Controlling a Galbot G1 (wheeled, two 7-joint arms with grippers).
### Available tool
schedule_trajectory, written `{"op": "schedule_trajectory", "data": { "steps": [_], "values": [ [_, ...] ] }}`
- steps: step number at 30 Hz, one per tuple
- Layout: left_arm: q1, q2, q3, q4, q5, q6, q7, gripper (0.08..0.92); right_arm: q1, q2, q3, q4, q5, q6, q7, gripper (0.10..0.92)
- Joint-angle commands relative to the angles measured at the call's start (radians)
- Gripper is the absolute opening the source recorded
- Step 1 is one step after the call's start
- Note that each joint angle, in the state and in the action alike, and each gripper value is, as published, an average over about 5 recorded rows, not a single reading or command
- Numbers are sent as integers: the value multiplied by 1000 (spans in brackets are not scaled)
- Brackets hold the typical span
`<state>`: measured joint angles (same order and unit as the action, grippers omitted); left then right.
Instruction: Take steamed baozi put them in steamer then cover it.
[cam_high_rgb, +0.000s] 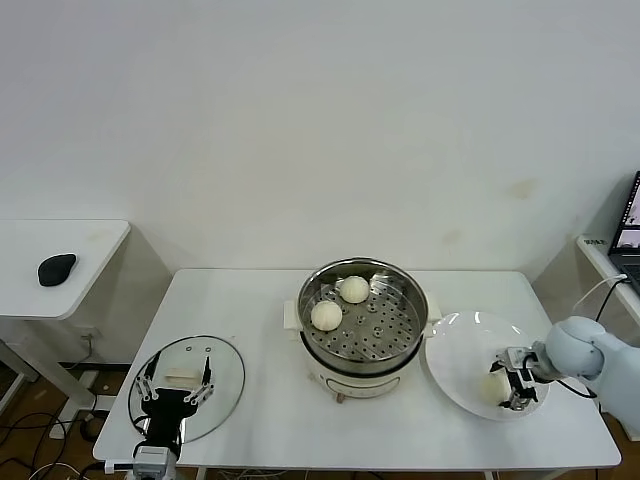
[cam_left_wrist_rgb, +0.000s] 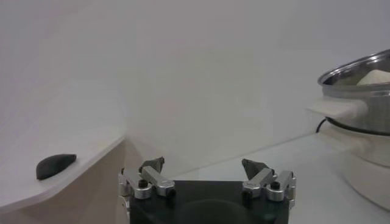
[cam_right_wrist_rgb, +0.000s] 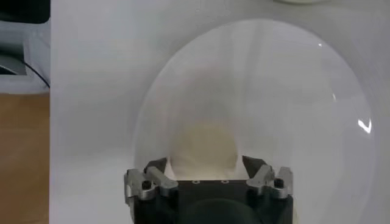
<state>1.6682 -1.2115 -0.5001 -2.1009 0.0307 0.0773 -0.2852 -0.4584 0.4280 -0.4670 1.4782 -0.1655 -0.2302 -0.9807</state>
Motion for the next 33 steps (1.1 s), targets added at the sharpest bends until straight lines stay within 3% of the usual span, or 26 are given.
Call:
{"op": "schedule_trajectory", "data": {
  "steps": [1, 11, 19, 26, 33],
  "values": [
    [0, 0, -1, 0, -1, -1, -2, 823, -3, 19, 1, -24, -3, -4, -4, 642],
    [0, 0, 0, -6, 0, -2, -2, 823, 244, -17, -92, -11, 84, -16, -28, 607],
    [-1, 5, 0, -11, -1, -2, -2, 823, 697, 6, -351, -24, 246, -27, -59, 612],
    [-2, 8, -7, -17, -6, -2, -1, 823, 1053, 111, -586, -16, 368, -20, -53, 619],
    [-1, 10, -17, -21, -12, -1, -1, 823, 1159, 262, -709, 37, 451, 54, -16, 619]
  ]
}}
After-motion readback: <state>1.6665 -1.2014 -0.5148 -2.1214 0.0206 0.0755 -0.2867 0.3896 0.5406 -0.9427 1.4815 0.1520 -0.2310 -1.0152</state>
